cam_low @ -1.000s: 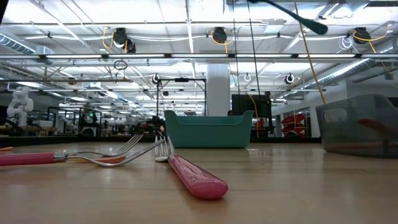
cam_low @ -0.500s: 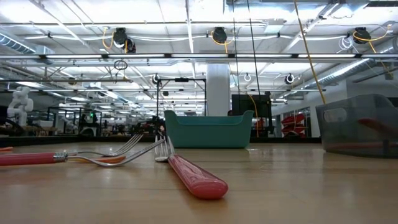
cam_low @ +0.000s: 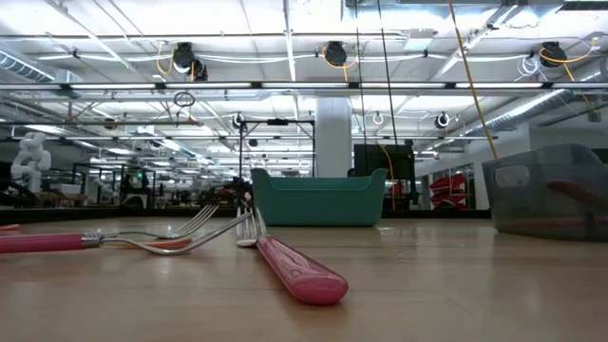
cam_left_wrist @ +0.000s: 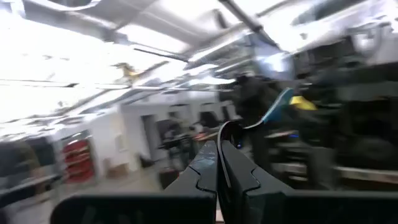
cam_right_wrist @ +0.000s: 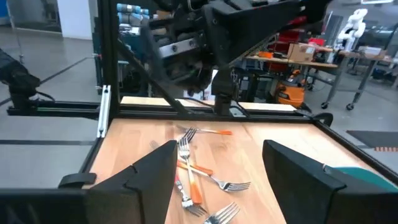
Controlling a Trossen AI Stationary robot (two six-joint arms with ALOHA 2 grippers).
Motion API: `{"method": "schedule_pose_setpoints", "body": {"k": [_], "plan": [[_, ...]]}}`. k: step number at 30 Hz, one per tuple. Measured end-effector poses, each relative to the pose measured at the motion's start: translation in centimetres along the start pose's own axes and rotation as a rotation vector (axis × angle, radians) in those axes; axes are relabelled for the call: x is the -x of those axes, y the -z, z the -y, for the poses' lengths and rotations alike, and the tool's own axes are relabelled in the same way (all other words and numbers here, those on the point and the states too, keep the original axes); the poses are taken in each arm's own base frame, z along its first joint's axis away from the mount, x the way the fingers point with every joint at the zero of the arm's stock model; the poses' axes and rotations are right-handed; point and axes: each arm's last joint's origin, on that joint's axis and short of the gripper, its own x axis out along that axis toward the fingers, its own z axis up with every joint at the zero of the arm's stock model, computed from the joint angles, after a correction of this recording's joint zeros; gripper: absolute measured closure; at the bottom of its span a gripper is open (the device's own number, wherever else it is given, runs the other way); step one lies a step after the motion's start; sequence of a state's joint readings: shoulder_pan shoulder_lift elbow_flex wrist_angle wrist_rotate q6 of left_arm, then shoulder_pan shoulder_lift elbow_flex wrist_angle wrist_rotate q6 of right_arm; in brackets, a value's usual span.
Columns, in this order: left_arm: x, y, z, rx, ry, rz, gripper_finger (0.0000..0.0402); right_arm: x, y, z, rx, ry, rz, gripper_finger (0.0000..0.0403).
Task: Sort silverware by color (type)
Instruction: Put the blue fork into the white bin
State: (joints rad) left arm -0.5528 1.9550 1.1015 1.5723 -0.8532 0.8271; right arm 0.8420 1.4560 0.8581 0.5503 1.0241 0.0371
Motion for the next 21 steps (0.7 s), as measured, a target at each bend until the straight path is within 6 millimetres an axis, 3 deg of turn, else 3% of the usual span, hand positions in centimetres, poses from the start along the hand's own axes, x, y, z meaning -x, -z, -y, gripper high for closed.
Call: {"method": "schedule_pose_setpoints", "body": {"k": [4,9,17,21], "plan": [[-0.5,0.5,1.0,0.044,0.027,0.034,0.0402,-0.8,-1.2,0.1,-0.023,0.031,0.109,0.0172],[-1.0,0.4,2.0,-0.023,0.021,0.038,0.0402,-0.8,-2.8,0.7,-0.054,0.062,0.214,0.0172],[-0.5,-1.6,2.9,-0.136,0.022,0.067,0.0402,0.9,-3.5,0.6,0.023,0.169,0.184,0.0172],[0.0,-2.4,3.3,-0.169,0.029,0.075,0.0402,2.1,-4.3,0.6,0.026,0.142,0.198,0.0172]]}}
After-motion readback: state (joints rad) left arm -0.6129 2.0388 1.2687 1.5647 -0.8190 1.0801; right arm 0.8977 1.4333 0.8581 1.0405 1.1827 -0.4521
